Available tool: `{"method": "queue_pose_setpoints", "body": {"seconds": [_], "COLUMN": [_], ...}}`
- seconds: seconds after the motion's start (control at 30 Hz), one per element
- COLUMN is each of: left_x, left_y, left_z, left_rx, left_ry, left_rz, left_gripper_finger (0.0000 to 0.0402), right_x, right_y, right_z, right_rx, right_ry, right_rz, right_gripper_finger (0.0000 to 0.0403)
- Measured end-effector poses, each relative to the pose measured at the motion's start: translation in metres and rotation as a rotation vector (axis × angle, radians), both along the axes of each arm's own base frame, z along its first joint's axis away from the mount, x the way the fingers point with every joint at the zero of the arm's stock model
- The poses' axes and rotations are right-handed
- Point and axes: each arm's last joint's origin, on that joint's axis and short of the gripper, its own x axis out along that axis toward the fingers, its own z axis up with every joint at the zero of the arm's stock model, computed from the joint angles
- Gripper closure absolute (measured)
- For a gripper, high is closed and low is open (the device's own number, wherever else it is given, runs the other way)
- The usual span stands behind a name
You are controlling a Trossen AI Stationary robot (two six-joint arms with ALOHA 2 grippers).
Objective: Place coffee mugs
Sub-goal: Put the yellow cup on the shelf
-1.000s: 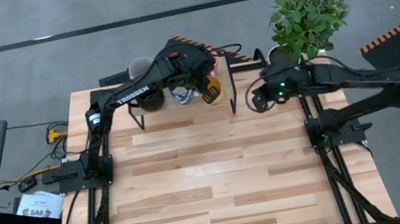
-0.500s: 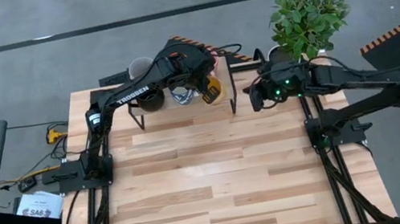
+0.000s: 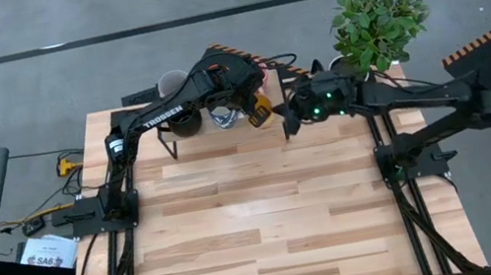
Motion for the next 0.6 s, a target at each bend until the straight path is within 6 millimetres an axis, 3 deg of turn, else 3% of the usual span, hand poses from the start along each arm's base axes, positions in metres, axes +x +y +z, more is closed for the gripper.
{"method": "queue_pose_setpoints", "body": {"seconds": [0.37, 0.6], "left_x": [0.001, 0.004], "left_y": [0.000, 0.001], "left_z": [0.000, 0.001], "left_rx": [0.002, 0.013], "left_ry": [-0.013, -0.034], "left_rz": [0.004, -0.004], "left_gripper_finger": [0.0400, 0.0368], "right_x": [0.011, 0.008], "right_y": [-0.015, -0.021], "right_z": [-0.007, -0.007], "right_rx": [0.016, 0.009], "right_ry": [-0.029, -0.022], "right_rz": [0.029, 0.008], "right_gripper_finger": [0.0385, 0.0385]}}
